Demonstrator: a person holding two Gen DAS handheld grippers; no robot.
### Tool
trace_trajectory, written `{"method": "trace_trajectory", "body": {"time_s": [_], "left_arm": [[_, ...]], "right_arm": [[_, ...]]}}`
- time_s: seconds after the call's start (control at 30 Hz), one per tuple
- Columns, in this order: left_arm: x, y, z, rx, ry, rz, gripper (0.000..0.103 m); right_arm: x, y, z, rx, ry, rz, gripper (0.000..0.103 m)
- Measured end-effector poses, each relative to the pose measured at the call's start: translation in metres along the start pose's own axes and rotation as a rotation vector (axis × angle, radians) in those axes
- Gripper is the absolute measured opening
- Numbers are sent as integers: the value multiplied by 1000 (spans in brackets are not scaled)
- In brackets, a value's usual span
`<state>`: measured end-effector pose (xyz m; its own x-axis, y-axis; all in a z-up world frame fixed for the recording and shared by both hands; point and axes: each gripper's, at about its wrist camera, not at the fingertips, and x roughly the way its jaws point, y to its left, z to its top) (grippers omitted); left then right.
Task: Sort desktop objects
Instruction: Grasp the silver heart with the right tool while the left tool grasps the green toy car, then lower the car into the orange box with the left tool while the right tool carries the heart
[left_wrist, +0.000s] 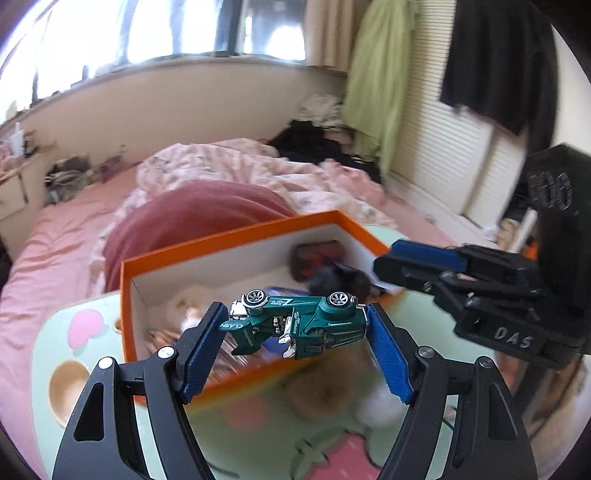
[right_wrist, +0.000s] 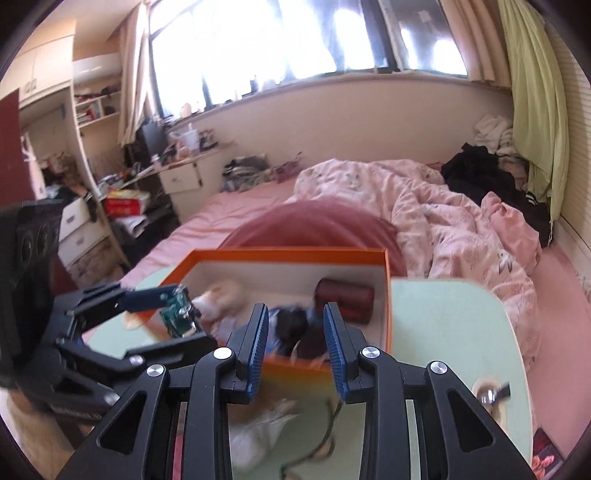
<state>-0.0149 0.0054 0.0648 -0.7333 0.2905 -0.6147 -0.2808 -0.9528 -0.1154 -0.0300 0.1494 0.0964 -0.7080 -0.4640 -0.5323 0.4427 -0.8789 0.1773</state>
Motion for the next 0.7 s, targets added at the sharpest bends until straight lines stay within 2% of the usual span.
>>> {"method": "trace_trajectory", "body": {"time_s": [0.1, 0.17, 0.27, 0.37, 0.53, 0.6, 0.63, 0.7], "left_arm": [[13, 2, -6, -13, 35, 29, 76], [10, 3, -7, -20, 21, 18, 76], [-6, 5, -12, -15, -5, 31, 76], [-27, 5, -14, -15, -48, -9, 75], [-32, 6, 12, -26, -86, 14, 75], [-26, 8, 15, -49, -68, -1, 75], [-24, 10, 12, -59, -60, -11, 75], [-21, 12, 5, -63, -48, -23, 75]], "right_arm": [[19, -14, 0, 40, 39, 2, 30], [23, -24, -5, 69, 58, 7, 30], [7, -31, -12, 102, 42, 61, 30], [-16, -27, -17, 78, 6, 74, 30], [-16, -18, 1, 62, -10, 63, 30], [-13, -15, 1, 59, 0, 72, 30], [-14, -13, -4, 50, 14, 89, 31], [-19, -8, -17, 30, 47, 125, 38]]}}
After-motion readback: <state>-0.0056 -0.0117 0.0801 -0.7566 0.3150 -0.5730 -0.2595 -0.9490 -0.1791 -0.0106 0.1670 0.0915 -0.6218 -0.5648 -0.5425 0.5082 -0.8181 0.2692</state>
